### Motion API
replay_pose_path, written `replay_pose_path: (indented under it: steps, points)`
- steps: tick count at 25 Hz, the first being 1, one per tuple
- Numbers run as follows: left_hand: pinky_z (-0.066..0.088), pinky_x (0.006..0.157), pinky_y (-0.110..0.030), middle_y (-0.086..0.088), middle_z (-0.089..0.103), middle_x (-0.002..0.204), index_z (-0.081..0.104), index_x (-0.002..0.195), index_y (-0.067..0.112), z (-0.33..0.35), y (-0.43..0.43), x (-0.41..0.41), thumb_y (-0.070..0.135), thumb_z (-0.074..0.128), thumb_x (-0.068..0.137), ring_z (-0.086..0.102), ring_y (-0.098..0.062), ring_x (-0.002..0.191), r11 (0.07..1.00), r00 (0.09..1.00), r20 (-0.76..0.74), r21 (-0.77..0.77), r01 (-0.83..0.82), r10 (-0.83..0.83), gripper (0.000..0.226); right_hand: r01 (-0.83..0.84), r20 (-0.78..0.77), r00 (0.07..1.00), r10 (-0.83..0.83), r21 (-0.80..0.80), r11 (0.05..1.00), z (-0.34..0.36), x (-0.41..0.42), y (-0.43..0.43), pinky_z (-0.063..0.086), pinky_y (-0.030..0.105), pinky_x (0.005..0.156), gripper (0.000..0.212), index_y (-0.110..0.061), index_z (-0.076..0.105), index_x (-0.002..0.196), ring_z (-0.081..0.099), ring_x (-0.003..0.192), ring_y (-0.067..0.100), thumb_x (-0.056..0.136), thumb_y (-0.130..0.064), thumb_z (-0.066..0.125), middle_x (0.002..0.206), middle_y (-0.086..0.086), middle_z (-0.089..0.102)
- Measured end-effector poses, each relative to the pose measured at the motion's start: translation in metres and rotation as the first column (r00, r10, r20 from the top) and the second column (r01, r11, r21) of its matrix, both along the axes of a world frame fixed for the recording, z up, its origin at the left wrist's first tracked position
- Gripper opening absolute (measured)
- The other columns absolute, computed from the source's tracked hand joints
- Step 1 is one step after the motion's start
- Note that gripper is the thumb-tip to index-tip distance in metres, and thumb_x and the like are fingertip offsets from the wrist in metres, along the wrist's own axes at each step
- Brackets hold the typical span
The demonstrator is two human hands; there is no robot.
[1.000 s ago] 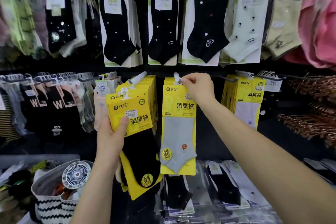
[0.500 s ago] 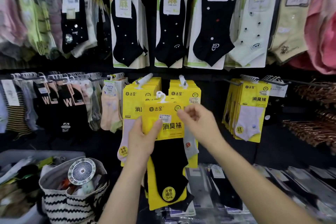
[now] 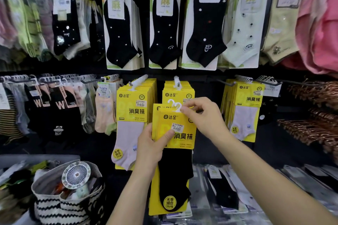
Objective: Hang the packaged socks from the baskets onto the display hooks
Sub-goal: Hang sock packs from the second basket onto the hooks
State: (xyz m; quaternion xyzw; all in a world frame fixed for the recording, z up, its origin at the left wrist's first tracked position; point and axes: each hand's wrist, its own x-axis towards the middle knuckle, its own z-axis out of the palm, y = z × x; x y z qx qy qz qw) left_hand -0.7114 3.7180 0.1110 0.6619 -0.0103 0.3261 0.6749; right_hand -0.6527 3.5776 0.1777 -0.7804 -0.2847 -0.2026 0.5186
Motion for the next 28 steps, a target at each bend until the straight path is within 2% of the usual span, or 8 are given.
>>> replay_pose_path:
  steps: [4, 7, 10, 14, 18, 24, 26, 28]
  points:
    - [0.056, 0.065, -0.021, 0.01, 0.073, 0.085, 0.064, 0.089, 0.026, 0.0, 0.001, 0.006, 0.016, 0.072, 0.077, 0.07, -0.006, 0.079, 1.0, 1.0, 0.021, -0.022, 0.015, -0.014, 0.017, -0.064, -0.1, 0.993, 0.063, -0.005, 0.998, 0.014, 0.002, -0.001, 0.046, 0.026, 0.068, 0.014, -0.035, 0.063, 0.069, 0.055, 0.076, 0.01, 0.083, -0.035, 0.067, 0.085, -0.008, 0.06]
    - [0.053, 0.059, -0.016, 0.012, 0.072, 0.082, 0.064, 0.087, 0.027, 0.0, -0.003, 0.009, 0.017, 0.073, 0.077, 0.069, -0.003, 0.076, 0.999, 0.999, 0.033, -0.044, 0.013, -0.012, 0.017, -0.031, -0.084, 0.996, 0.024, -0.084, 0.996, 0.014, 0.004, 0.004, 0.052, 0.037, 0.078, 0.017, -0.034, 0.06, 0.068, 0.058, 0.089, 0.017, 0.078, -0.031, 0.073, 0.104, -0.001, 0.06]
    - [0.053, 0.059, -0.017, 0.013, 0.072, 0.084, 0.062, 0.087, 0.028, -0.002, -0.005, 0.011, 0.022, 0.072, 0.079, 0.069, -0.002, 0.077, 0.998, 1.0, 0.01, -0.069, 0.015, -0.014, 0.014, -0.018, -0.119, 0.993, 0.013, -0.046, 0.999, 0.013, 0.007, 0.006, 0.053, 0.046, 0.084, 0.018, -0.029, 0.059, 0.069, 0.06, 0.096, 0.025, 0.082, -0.024, 0.07, 0.11, 0.006, 0.061]
    - [0.055, 0.07, -0.021, 0.013, 0.071, 0.091, 0.063, 0.091, 0.03, -0.003, -0.007, 0.013, 0.03, 0.055, 0.092, 0.067, -0.004, 0.087, 0.995, 1.0, 0.011, -0.101, 0.009, -0.007, 0.008, -0.01, -0.16, 0.987, 0.019, 0.055, 0.998, 0.008, 0.015, 0.006, 0.054, 0.041, 0.081, 0.016, -0.025, 0.059, 0.073, 0.062, 0.088, 0.024, 0.086, -0.019, 0.065, 0.091, 0.006, 0.065]
    - [0.049, 0.087, -0.041, 0.003, 0.067, 0.097, 0.059, 0.09, 0.025, -0.004, 0.004, 0.013, 0.032, 0.044, 0.097, 0.062, -0.018, 0.095, 0.989, 0.994, -0.026, -0.103, -0.106, 0.104, 0.017, 0.063, -0.206, 0.978, -0.037, 0.123, 0.99, 0.018, 0.031, 0.008, 0.053, 0.036, 0.08, 0.015, -0.026, 0.059, 0.075, 0.064, 0.085, 0.019, 0.087, -0.018, 0.064, 0.087, 0.002, 0.068]
    - [0.046, 0.072, -0.03, 0.008, 0.062, 0.083, 0.057, 0.089, 0.016, 0.004, 0.042, 0.0, 0.026, 0.045, 0.098, 0.056, -0.018, 0.082, 0.942, 0.941, 0.058, -0.06, -0.33, 0.333, 0.019, 0.143, -0.185, 0.975, -0.121, 0.111, 0.983, 0.043, 0.055, 0.025, 0.055, 0.039, 0.08, 0.017, -0.028, 0.059, 0.072, 0.066, 0.088, 0.02, 0.087, -0.022, 0.064, 0.087, 0.001, 0.069]
    - [0.046, 0.067, -0.019, 0.019, 0.064, 0.083, 0.059, 0.092, 0.034, 0.008, 0.052, -0.009, 0.024, 0.044, 0.098, 0.06, -0.008, 0.081, 0.929, 0.924, 0.093, -0.035, -0.369, 0.371, 0.019, 0.164, -0.177, 0.974, -0.143, 0.104, 0.981, 0.044, 0.058, 0.031, 0.055, 0.035, 0.077, 0.018, -0.029, 0.059, 0.07, 0.066, 0.085, 0.017, 0.086, -0.024, 0.066, 0.083, -0.003, 0.068]
    - [0.047, 0.072, -0.015, 0.026, 0.064, 0.089, 0.057, 0.087, 0.059, 0.013, 0.057, -0.019, 0.022, 0.043, 0.099, 0.06, 0.002, 0.085, 0.932, 0.926, 0.11, -0.007, -0.361, 0.36, 0.041, 0.178, -0.15, 0.974, -0.167, 0.062, 0.982, 0.041, 0.06, 0.035, 0.053, 0.028, 0.068, 0.018, -0.031, 0.06, 0.068, 0.064, 0.079, 0.01, 0.085, -0.025, 0.066, 0.079, -0.008, 0.066]
